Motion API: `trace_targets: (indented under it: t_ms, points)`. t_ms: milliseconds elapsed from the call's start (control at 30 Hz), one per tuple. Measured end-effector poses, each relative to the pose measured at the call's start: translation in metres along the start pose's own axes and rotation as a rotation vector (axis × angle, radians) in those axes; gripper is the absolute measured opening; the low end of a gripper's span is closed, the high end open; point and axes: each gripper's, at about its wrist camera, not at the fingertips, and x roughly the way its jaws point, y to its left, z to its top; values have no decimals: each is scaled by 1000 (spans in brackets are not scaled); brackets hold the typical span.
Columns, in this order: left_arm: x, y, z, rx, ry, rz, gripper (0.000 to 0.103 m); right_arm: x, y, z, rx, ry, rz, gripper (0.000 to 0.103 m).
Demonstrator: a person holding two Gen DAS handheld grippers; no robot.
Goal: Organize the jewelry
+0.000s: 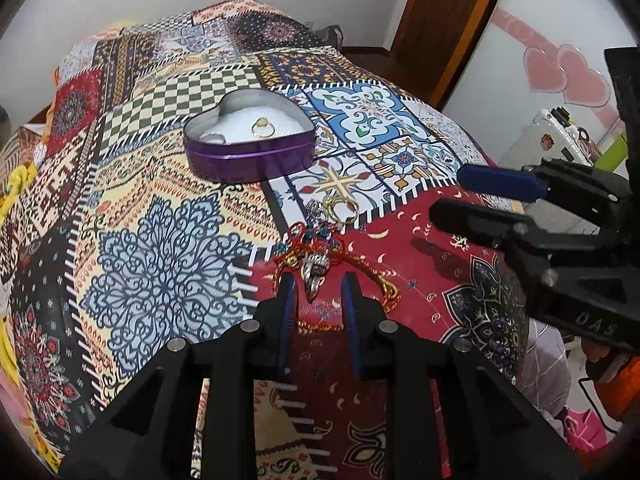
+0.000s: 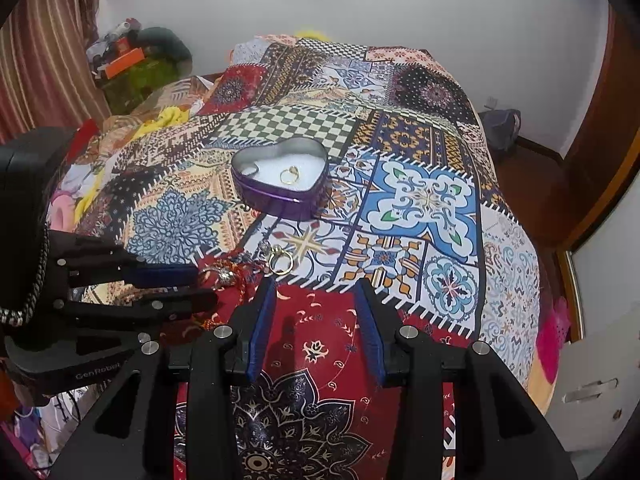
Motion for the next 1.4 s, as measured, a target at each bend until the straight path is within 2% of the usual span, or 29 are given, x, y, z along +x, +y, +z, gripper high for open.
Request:
trace_targets:
  t_ms: [400,467,500,700,1033,1167,1400]
  points:
    - [15,4,4,-15,-18,1,22,14,0,-8,-3,49,6,37]
    - [14,3,3,-16,-27,2,13,14,0,-9,-7,52,0,37]
    - [13,3,2,-18,-29,2,13,14,0,-9,-9,53,-3,37]
    - [1,5,-4,-17,-64,15,13,16,-1,-7,-13,60,-9,37]
    - [-25,28,-5,-80,-132,33,13,39,8,6,-49,85,-17,37]
    - [-30,34,-7,-93,-147,45,13,49,16,9,-74,106,19,37]
    - [-33,43,-5,-117,-161,47,13,59,25,11,-99,82,20,37]
